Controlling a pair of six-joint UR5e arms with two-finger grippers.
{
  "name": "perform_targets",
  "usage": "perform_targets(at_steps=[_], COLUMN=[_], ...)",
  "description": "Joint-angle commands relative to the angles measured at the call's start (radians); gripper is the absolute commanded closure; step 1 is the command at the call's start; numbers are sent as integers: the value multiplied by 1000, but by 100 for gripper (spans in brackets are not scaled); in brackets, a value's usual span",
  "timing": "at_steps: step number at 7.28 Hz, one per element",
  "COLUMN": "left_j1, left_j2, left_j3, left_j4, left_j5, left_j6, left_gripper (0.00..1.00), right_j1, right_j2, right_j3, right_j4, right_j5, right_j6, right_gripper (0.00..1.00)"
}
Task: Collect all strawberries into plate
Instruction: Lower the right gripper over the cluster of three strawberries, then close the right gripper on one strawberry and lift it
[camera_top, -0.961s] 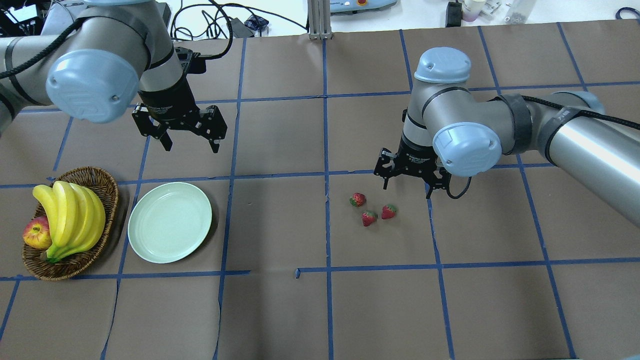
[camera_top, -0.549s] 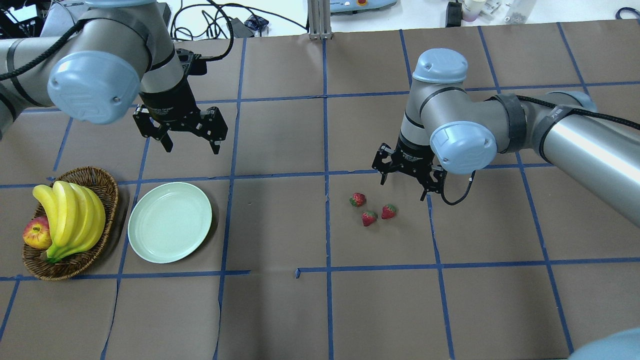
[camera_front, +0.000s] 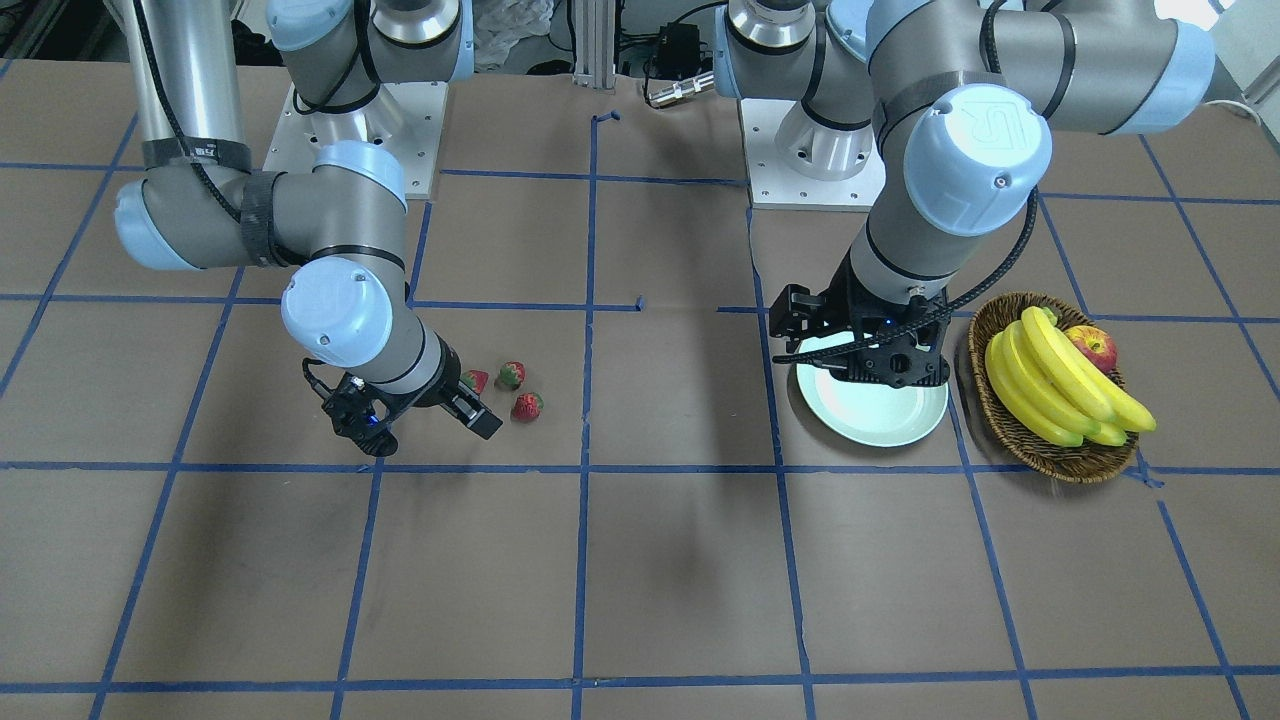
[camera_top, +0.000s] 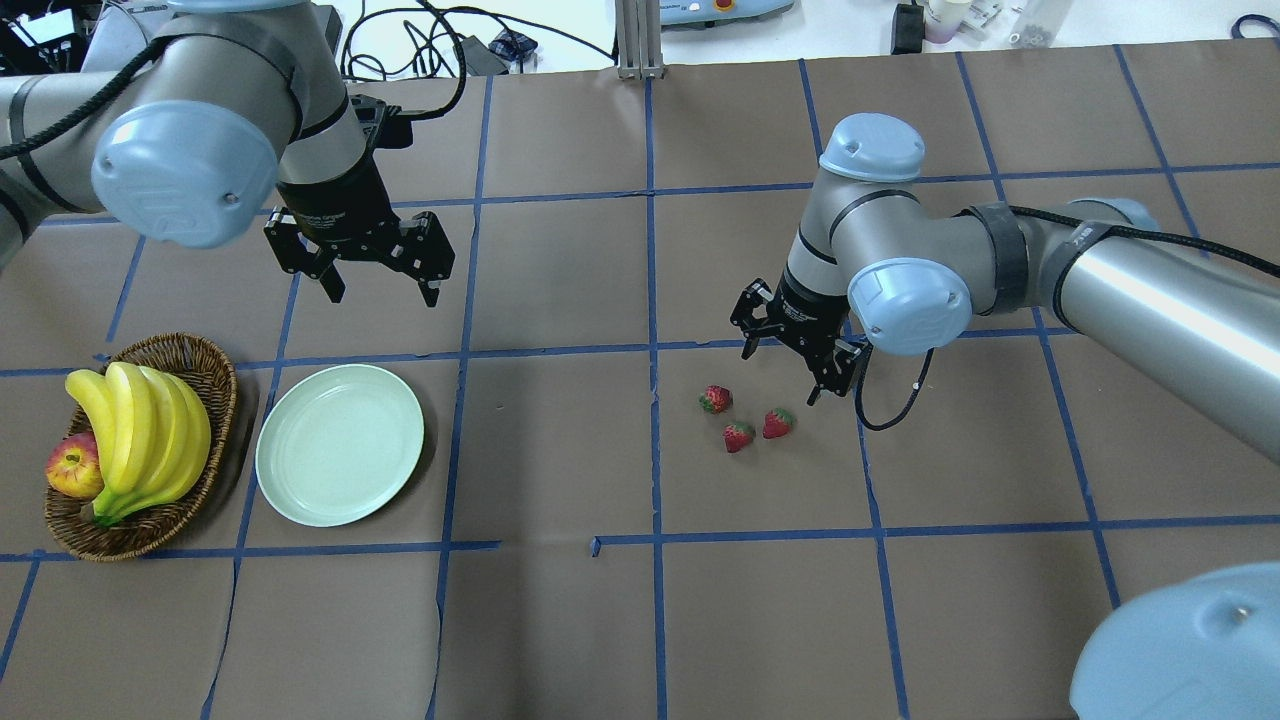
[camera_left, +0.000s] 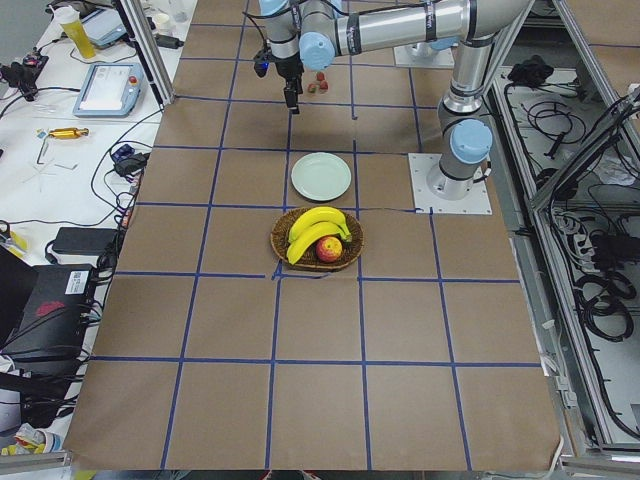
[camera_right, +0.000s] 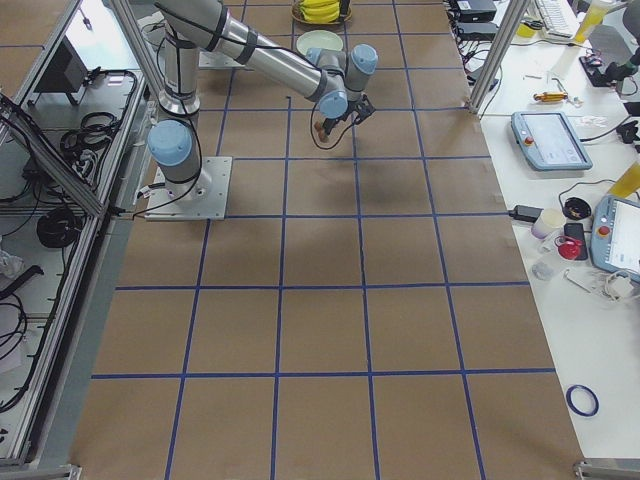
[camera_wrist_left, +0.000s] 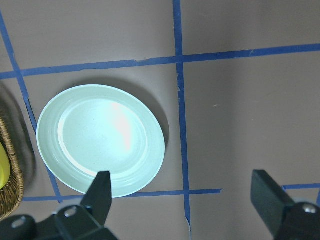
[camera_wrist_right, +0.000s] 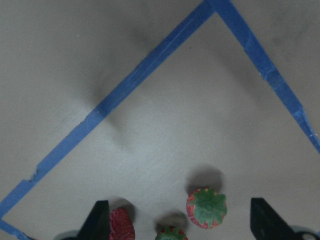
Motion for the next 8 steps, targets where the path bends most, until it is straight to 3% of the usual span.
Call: perform_targets(at_steps=[1,5,6,8], left_j1=[0,0,0,0], left_j2=[0,-1,-1,-1], left_j3=[0,-3,-3,-2], left_j4=[0,0,0,0], left_j5=[-1,-1,-1,-1], left_j6=[0,1,1,1], left_gripper=[0,0,0,0], right_j1=[0,0,0,0], right_j2=[8,19,19,19], right_j3=[24,42,48,50], right_j4=[-2,4,7,9], right_j5=[0,15,15,12], right_j6=[30,15,-2,-52], right_gripper=[1,23,37,100])
